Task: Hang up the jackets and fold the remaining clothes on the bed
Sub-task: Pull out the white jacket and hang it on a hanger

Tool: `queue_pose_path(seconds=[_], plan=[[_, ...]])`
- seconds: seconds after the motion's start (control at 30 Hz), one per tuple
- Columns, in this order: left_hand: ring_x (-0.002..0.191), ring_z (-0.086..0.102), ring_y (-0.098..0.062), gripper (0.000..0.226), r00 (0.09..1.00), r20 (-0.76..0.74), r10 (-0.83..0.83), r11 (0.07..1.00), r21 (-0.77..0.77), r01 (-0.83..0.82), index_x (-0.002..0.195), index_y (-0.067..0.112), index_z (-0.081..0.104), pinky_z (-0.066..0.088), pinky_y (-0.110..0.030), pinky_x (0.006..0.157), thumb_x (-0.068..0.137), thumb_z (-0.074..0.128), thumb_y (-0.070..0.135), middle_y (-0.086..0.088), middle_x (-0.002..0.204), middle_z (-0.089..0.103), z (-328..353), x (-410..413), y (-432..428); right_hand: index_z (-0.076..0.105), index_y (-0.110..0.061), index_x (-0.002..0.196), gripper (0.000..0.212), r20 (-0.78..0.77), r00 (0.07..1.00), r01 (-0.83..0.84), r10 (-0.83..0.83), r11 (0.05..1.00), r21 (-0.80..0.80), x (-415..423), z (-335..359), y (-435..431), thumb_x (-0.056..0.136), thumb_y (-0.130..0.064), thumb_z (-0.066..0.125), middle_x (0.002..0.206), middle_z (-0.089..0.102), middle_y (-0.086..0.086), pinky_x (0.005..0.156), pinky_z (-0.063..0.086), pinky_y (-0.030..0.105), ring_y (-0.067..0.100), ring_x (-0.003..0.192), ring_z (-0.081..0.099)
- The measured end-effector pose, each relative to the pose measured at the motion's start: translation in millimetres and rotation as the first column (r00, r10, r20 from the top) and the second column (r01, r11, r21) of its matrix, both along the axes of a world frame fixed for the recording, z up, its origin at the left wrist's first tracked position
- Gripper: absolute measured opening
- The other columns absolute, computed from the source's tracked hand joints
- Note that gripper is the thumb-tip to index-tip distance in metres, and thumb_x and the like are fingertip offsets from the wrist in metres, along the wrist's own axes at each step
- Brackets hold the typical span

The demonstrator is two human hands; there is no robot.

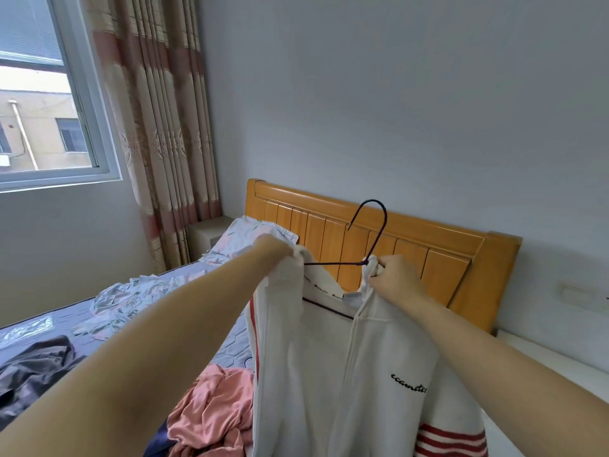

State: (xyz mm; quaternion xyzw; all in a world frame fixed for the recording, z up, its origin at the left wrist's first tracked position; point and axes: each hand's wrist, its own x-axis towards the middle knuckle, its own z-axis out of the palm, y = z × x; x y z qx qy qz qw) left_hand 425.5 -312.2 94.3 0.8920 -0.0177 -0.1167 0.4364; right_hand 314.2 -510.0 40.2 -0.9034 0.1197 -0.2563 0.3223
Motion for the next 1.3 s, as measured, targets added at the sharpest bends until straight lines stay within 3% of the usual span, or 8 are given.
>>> queue_pose_path(seconds=[0.17,0.3,0.47,0.6,0.67,0.77,0.9,1.3], plan=[[0.066,0.048,-0.018,0.025,0.774,0.633,0.020,0.986,-0.140,0.089,0.069,0.007,0.053,0.040,-0.023,0.059,0.092,0.044,0.009,-0.003,0.064,0.047,28.3,-27.5,-21.6,0.044,-0.015,0.053,0.038,-0.060,0.997,-0.036,0.038,0.998,0.043,0.7,2.8,16.4,0.090,-0.014,0.056,0.055,0.045,0.002,0.049,0.022,0.027,0.013,0.050,0.036],[0.074,0.044,-0.015,0.021,0.629,0.431,-0.647,0.758,0.453,0.469,0.071,0.011,0.055,0.033,-0.022,0.066,0.090,0.048,0.007,0.002,0.071,0.050,1.1,-52.6,-34.4,0.037,-0.016,0.050,0.039,-0.043,0.999,0.010,-0.005,0.992,0.124,2.6,12.4,9.8,0.080,-0.003,0.058,0.051,0.036,0.001,0.049,0.019,0.026,0.014,0.050,0.030],[0.064,0.046,-0.014,0.012,0.689,0.647,-0.326,0.943,0.174,0.283,0.080,0.003,0.060,0.037,-0.021,0.061,0.087,0.050,0.003,-0.005,0.071,0.049,-6.4,-48.8,-38.2,0.047,-0.009,0.054,0.029,-0.074,0.997,0.029,-0.016,0.985,0.172,0.2,-3.5,6.0,0.079,-0.003,0.061,0.056,0.043,0.007,0.049,0.020,0.026,0.015,0.052,0.034],[0.105,0.050,-0.020,0.039,0.376,0.513,-0.772,0.608,0.768,0.201,0.123,0.015,0.051,0.041,-0.032,0.088,0.090,0.057,0.035,-0.002,0.110,0.053,-26.6,-59.0,-37.3,0.053,-0.010,0.052,0.032,0.028,0.999,0.008,-0.016,0.966,0.257,0.0,2.1,9.7,0.083,-0.006,0.060,0.055,0.046,0.007,0.051,0.023,0.026,0.016,0.054,0.036],[0.114,0.041,-0.018,0.046,0.307,0.578,-0.756,0.641,0.749,0.168,0.130,0.020,0.050,0.034,-0.034,0.099,0.094,0.048,0.047,0.001,0.120,0.049,-22.7,-53.5,-26.1,0.052,-0.013,0.051,0.033,0.045,0.999,0.000,-0.012,0.968,0.253,-2.5,0.5,6.2,0.081,-0.004,0.062,0.055,0.046,0.005,0.052,0.025,0.027,0.017,0.056,0.039],[0.109,0.047,-0.014,0.037,0.372,0.672,-0.640,0.768,0.565,0.301,0.124,0.020,0.055,0.038,-0.027,0.094,0.096,0.049,0.043,0.001,0.120,0.054,-6.1,-49.9,-11.8,0.058,-0.012,0.059,0.022,0.053,0.997,-0.064,0.052,0.969,0.238,-8.8,3.1,5.7,0.076,0.001,0.063,0.060,0.050,0.003,0.055,0.029,0.027,0.015,0.060,0.042],[0.079,0.058,-0.018,0.028,0.481,0.465,-0.743,0.652,0.666,0.364,0.091,0.019,0.053,0.042,-0.029,0.066,0.101,0.039,0.041,-0.001,0.087,0.063,-12.6,-47.0,-12.5,0.064,-0.013,0.081,0.013,0.061,0.994,-0.104,0.093,0.975,0.195,-7.0,6.6,10.4,0.074,-0.003,0.070,0.076,0.062,0.000,0.062,0.040,0.028,0.017,0.073,0.054],[0.060,0.044,-0.012,0.029,0.696,0.569,-0.438,0.891,0.173,0.420,0.058,0.018,0.053,0.035,-0.026,0.059,0.079,0.073,0.024,0.003,0.059,0.048,-32.2,-42.1,-11.3,0.070,-0.016,0.102,0.021,-0.109,0.878,-0.395,0.466,0.835,0.384,-22.4,35.3,-9.0,0.094,-0.011,0.051,0.095,0.067,0.000,0.073,0.046,0.022,0.014,0.088,0.060]])
